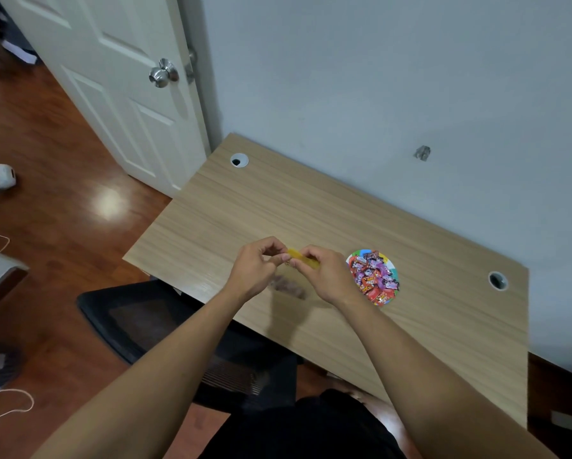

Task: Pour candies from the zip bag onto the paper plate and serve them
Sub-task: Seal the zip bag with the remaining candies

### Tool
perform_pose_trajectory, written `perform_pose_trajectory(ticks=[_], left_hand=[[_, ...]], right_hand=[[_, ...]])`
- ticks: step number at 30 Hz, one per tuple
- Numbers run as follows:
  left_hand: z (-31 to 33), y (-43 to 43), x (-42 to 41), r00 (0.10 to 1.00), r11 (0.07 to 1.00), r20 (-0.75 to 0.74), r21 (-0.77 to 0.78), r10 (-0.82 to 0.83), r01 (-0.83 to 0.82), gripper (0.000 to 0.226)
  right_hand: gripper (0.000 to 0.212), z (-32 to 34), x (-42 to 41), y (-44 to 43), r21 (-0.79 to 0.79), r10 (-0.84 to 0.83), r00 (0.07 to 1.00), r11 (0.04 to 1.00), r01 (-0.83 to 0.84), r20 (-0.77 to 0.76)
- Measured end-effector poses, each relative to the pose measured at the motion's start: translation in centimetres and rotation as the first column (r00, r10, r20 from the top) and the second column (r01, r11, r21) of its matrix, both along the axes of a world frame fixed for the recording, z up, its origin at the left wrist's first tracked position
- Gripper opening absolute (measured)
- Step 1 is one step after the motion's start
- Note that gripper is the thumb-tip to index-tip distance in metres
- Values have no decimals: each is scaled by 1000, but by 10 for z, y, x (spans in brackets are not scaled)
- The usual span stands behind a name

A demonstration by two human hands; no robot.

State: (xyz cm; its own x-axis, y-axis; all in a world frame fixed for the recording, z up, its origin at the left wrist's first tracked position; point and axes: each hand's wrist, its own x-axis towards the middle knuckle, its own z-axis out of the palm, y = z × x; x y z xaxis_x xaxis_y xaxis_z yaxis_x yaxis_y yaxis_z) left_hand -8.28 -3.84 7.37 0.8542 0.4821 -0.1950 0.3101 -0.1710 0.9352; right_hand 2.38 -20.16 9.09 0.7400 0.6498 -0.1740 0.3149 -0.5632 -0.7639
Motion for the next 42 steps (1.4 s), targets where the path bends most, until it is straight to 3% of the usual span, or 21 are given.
perform_pose_trajectory(ticks=[4,8,22,34,42], left_hand=[[-2,2,-1,999,994,27,-99,-43,46,10],[-4,-2,-1,998,989,57,-146,13,-4,10],[-8,1,0,997,994,33,-88,72,-69,12],[-12,4,1,997,988,38,-139,67,-61,9],[-15,3,2,997,987,42,-150,65,-58,8]], right_hand=[[24,3,3,-3,3,26,1000,1000,-26,-13],[27,9,2,-3,-6,54,998,999,-54,-14],[19,3,11,1,-80,90,996,993,-89,9],[16,2,13,0,-32,14,997,999,-16,-73],[18,1,12,-2,-59,37,998,997,-39,-48]])
